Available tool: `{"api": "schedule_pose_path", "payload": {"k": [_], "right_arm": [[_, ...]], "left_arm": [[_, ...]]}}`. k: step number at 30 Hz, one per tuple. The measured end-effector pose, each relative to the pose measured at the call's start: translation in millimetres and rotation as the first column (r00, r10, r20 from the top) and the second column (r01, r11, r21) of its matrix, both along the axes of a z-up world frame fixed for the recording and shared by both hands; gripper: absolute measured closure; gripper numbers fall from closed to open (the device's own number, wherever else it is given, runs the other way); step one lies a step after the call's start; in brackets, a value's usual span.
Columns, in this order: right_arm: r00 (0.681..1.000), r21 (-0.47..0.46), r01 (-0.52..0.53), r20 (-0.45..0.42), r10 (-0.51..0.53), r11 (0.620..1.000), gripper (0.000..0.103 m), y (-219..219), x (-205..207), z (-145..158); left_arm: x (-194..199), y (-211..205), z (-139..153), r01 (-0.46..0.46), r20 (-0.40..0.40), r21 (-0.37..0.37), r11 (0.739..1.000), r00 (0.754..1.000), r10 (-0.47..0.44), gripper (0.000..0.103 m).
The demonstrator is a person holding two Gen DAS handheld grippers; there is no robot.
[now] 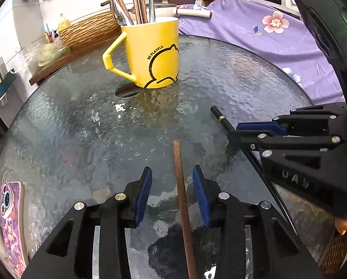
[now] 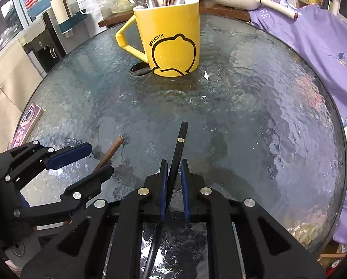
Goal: Organize utensils
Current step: 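Grasp a black chopstick with the right tool while the left tool grasps a wooden chopstick, then lift both held chopsticks and carry them toward the yellow mug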
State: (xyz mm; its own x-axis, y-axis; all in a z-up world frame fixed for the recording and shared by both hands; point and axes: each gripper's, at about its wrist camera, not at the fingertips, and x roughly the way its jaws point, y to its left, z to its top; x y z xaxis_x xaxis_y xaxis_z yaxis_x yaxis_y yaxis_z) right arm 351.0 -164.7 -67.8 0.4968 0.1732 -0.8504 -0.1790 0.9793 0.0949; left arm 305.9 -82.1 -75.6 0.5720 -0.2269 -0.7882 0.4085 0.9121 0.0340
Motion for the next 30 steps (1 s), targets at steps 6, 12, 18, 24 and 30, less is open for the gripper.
{"api": "schedule_pose_path", "payload": {"k": [6, 12, 18, 24, 30], "right_arm": [[1.0, -0.032, 0.024, 0.003, -0.024, 0.999, 0.091, 7.7, -0.1, 0.2], [0.999, 0.056, 0.05, -0.011, -0.049, 0.997, 0.095, -8.9, 4.2, -0.4], [0.998, 0.133, 0.057, -0.014, -0.055, 0.99, 0.095, -17.1, 6.5, -1.0], [0.998, 0.174, 0.05, 0.023, -0.054, 0.983, 0.095, -22.7, 5.4, 10.3], [0.995, 0.215, 0.035, 0.08, -0.053, 0.976, 0.095, -26.6, 2.0, 32.2]], "left_arm": [[0.8, -1.4, -0.2, -0.004, 0.0, 0.001, 1.0, 1.0, 0.004, 0.083], [3.6, 1.0, -0.5, -0.015, 0.0, -0.009, 1.0, 1.0, 0.015, 0.096], [6.6, 5.0, 0.2, -0.02, -0.018, -0.055, 0.998, 1.0, 0.019, 0.096], [5.8, 8.8, 11.6, -0.03, 0.006, -0.09, 0.996, 1.0, 0.031, 0.096], [1.7, 13.3, 39.1, -0.035, 0.071, -0.14, 0.99, 0.996, 0.045, 0.096]]}}
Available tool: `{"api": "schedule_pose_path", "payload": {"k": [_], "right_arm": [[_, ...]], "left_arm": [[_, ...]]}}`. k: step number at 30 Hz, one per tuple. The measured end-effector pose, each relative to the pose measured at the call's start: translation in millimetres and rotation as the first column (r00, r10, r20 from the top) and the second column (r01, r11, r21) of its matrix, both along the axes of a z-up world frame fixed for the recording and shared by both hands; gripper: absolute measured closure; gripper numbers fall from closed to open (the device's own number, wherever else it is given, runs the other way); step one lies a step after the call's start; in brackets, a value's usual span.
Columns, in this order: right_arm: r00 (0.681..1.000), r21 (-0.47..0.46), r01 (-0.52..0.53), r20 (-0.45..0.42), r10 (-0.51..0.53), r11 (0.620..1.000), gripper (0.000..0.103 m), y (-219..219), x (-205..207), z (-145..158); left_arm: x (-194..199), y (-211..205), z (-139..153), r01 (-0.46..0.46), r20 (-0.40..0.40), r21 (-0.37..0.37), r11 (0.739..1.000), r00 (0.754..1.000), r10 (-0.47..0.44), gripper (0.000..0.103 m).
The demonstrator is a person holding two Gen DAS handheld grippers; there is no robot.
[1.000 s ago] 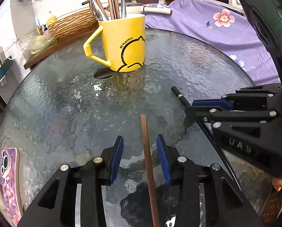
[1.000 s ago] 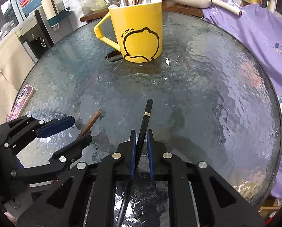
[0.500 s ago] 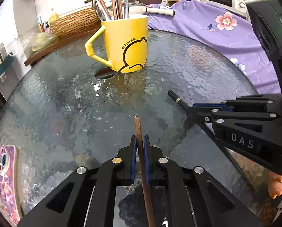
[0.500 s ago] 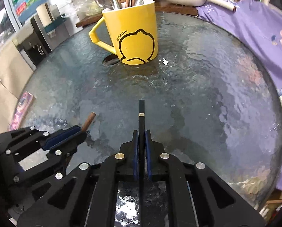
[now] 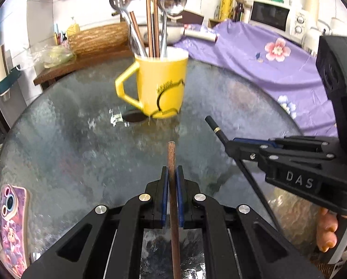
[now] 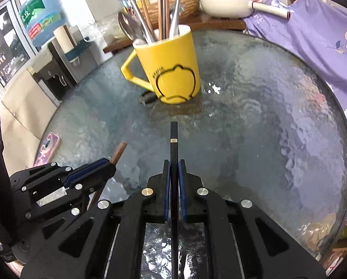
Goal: Organize utensils
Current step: 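Lift both held chopsticks and carry them toward the yellow mug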
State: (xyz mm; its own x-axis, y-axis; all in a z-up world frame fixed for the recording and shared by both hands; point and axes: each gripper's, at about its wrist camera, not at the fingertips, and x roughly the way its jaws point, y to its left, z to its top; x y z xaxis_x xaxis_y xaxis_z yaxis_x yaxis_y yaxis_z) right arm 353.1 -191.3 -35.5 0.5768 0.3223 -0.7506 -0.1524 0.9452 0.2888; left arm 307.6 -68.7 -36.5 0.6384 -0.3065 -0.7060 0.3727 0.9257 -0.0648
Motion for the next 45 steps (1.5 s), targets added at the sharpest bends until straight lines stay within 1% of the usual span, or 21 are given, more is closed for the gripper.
{"api": "schedule_pose_path", "payload": {"k": [4, 11, 18, 20, 22, 32, 41, 45], "right_arm": [[0.999, 0.026, -0.004, 0.041, 0.003, 1.0, 0.095, -3.7, -2.8, 14.5], [0.991, 0.023, 0.001, 0.132, -0.004, 1.0, 0.095, -10.0, -10.6, 38.4], [0.976, 0.024, 0.0, 0.218, -0.005, 1.0, 0.095, -9.7, -20.4, 61.8], [0.971, 0.027, 0.002, 0.238, -0.008, 1.0, 0.095, -9.7, -22.3, 67.6], [0.967, 0.029, 0.004, 0.255, -0.011, 1.0, 0.095, -9.0, -23.6, 73.3], [0.946, 0.02, 0.0, 0.325, -0.006, 1.0, 0.095, -10.2, -25.6, 98.5], [0.911, -0.003, 0.005, 0.412, -0.003, 1.0, 0.095, -8.5, -29.0, 129.8], [0.895, -0.029, 0.012, 0.446, 0.002, 0.999, 0.095, -4.7, -26.5, 142.3]], "left_arm": [[-2.0, 3.1, 16.5, -0.004, 0.035, -0.029, 1.0, 0.999, 0.005, 0.096], [-3.3, 8.0, 45.0, -0.018, 0.11, -0.069, 0.997, 0.994, 0.026, 0.096], [-2.4, 6.5, 62.7, -0.014, 0.154, -0.101, 0.995, 0.988, 0.03, 0.097], [-1.4, 7.4, 67.5, -0.009, 0.155, -0.119, 0.993, 0.988, 0.027, 0.097], [-0.8, 9.5, 71.7, -0.008, 0.16, -0.138, 0.99, 0.987, 0.03, 0.097], [0.6, 11.0, 88.8, -0.012, 0.213, -0.171, 0.985, 0.976, 0.049, 0.097], [5.7, 14.0, 109.5, -0.022, 0.277, -0.202, 0.979, 0.958, 0.078, 0.097], [7.0, 12.4, 123.6, -0.015, 0.324, -0.202, 0.979, 0.942, 0.081, 0.097]]}}
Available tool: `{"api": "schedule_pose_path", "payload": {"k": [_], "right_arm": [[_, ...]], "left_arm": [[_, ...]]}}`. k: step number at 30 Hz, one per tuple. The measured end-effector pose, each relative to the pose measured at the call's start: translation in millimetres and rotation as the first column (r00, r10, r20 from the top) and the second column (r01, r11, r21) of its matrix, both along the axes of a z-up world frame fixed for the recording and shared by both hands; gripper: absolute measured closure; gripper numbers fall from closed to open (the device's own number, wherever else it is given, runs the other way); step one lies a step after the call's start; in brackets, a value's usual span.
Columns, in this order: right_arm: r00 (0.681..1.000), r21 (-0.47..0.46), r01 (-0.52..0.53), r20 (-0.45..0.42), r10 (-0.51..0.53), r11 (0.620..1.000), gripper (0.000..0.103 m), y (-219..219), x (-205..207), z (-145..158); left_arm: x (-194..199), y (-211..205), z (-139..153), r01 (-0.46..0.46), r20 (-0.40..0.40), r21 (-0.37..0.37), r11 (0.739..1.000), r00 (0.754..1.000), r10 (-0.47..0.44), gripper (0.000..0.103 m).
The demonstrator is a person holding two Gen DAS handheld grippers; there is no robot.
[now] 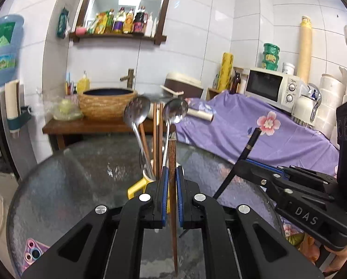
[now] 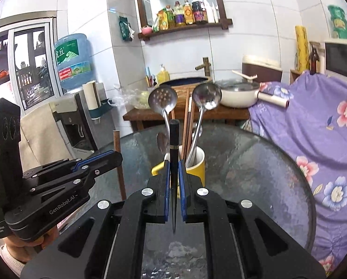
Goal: Organize utensils
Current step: 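Lift both held chopsticks and carry them toward the yellow mug, then lower both chopsticks into the yellow mug and open both tools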
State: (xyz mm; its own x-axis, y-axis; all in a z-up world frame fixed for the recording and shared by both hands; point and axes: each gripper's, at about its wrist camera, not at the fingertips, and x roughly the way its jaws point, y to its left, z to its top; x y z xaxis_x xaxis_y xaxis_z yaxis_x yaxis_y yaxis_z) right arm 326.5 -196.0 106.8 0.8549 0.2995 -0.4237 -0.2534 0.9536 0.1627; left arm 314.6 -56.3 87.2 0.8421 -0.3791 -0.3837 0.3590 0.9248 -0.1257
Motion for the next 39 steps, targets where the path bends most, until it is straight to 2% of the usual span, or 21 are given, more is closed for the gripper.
{"api": "schedule_pose_path", "payload": {"k": [9, 14, 21, 24, 29, 33, 39], "right_arm": [[0.999, -0.055, -0.003, 0.039, 0.005, 0.998, 0.095, 5.2, 33.0, 50.5], [1.0, -0.057, -0.002, 0.025, 0.004, 0.998, 0.095, 2.8, 60.0, 75.3], [0.999, -0.068, 0.024, 0.031, -0.022, 0.997, 0.095, 4.7, 94.3, 99.9], [0.999, -0.069, 0.034, 0.023, -0.032, 0.997, 0.095, 5.7, 108.3, 100.0], [0.999, -0.055, 0.035, -0.021, -0.036, 0.998, 0.095, 4.4, 128.9, 83.8], [0.999, -0.061, 0.023, -0.021, -0.024, 0.998, 0.095, 7.6, 136.3, 69.7], [0.993, -0.092, 0.021, -0.11, -0.031, 0.996, 0.095, 12.8, 150.8, 35.3]], "left_arm": [[19.6, -7.0, 50.1, -0.031, 0.093, 0.008, 0.999, 0.995, 0.03, 0.097], [35.2, -5.8, 72.1, -0.037, 0.1, -0.018, 0.999, 0.994, 0.039, 0.097], [54.4, -10.9, 102.8, -0.062, 0.154, -0.026, 0.998, 0.986, 0.066, 0.097], [68.4, -14.9, 105.0, -0.088, 0.151, -0.016, 0.996, 0.984, 0.089, 0.097], [84.3, -12.1, 95.6, -0.116, 0.124, -0.005, 0.993, 0.986, 0.115, 0.097], [98.6, -6.4, 76.6, -0.129, 0.071, 0.01, 0.992, 0.989, 0.128, 0.097], [102.8, -0.4, 48.3, -0.134, 0.005, 0.017, 0.991, 0.991, 0.134, 0.097]]}}
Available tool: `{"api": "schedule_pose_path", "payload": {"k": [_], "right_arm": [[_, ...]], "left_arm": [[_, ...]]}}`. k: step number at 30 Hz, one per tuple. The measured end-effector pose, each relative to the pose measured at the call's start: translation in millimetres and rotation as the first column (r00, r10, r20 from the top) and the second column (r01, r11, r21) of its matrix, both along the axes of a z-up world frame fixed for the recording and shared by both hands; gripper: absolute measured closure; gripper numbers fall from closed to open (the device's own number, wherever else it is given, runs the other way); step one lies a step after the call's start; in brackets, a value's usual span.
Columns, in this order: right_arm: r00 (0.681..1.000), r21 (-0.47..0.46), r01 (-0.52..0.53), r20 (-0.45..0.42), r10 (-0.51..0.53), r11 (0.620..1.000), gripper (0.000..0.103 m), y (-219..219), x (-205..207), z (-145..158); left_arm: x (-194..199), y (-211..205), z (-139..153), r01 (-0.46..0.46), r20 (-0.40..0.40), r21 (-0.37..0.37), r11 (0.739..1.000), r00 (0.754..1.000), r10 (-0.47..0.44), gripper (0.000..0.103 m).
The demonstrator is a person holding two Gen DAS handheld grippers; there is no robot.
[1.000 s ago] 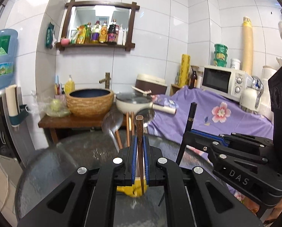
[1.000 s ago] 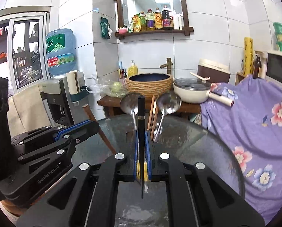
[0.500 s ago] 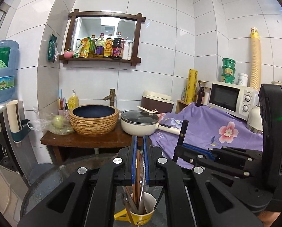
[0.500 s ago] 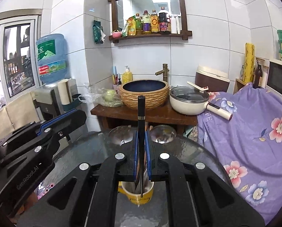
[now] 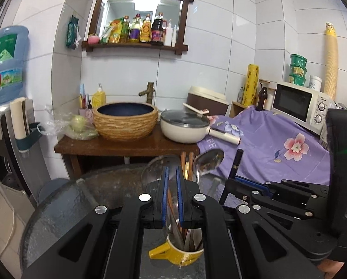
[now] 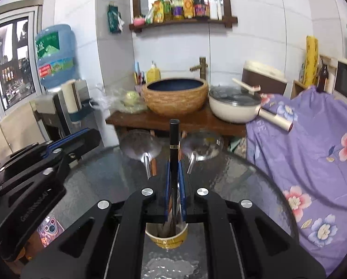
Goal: Organize utensils
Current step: 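Lower both chopsticks into the yellow mug and open both tools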
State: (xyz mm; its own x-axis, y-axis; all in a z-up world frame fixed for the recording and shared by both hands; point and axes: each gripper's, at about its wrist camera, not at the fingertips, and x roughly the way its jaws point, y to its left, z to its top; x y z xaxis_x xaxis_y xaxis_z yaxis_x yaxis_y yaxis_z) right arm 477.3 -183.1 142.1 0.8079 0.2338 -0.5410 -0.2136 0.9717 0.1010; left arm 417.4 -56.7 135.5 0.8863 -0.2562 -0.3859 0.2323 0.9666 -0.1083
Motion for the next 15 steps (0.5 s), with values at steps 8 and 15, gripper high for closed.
{"api": "schedule_pose_path", "payload": {"k": [8, 15], "right_arm": [[0.997, 0.029, 0.025, -0.074, -0.023, 0.999, 0.09, -10.6, 6.5, -44.6], [0.992, 0.061, 0.066, -0.113, -0.059, 0.996, 0.058, -23.5, -16.2, -75.6]], "left_arm": [[-9.9, 13.3, -50.6, -0.031, -0.071, 0.046, 0.998, 0.997, 0.034, 0.049], [-31.7, 26.5, -101.5, -0.008, -0.199, 0.09, 0.996, 0.98, 0.026, 0.027]]}}
